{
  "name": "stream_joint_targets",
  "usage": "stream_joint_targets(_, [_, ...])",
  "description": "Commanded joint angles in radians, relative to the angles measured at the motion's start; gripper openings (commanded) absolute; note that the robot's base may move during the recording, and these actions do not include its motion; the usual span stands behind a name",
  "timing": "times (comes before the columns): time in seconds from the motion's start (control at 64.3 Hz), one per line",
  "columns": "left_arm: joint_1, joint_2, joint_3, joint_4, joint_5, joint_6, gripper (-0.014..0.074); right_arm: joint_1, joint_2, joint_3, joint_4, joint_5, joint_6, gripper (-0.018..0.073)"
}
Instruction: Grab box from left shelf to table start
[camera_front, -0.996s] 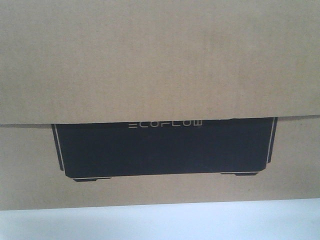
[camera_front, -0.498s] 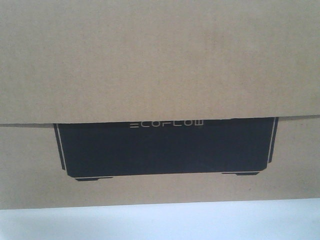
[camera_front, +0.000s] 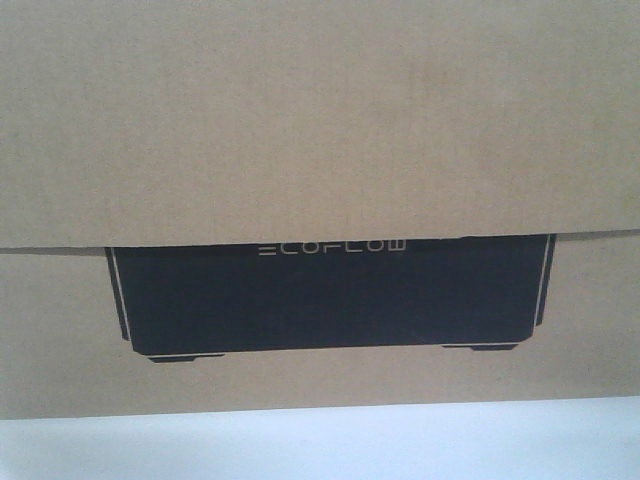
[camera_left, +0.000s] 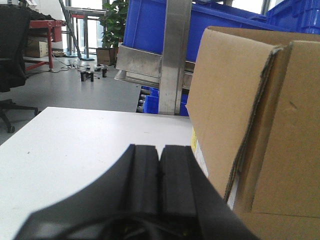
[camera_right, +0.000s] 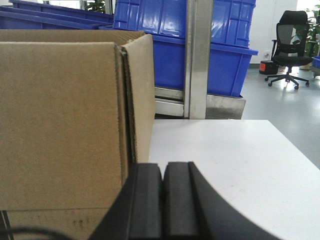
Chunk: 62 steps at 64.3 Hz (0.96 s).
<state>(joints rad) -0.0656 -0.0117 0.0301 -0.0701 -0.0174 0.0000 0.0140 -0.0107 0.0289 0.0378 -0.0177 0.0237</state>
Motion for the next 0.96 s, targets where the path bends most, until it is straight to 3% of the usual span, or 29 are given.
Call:
stream_joint_targets(0.0, [-0.013,-0.012,-0.002,0.005,-0.092,0.000,-0.0095,-0.007,-0.013,-0.017,-0.003,-0.086,0.001,0.0048])
stream_joint_targets(0.949, [-0.013,-0.012,-0.002,0.005,-0.092,0.000,-0.0095,-0.007,-0.013,-0.017,-0.003,-0.086,0.001,0.0048])
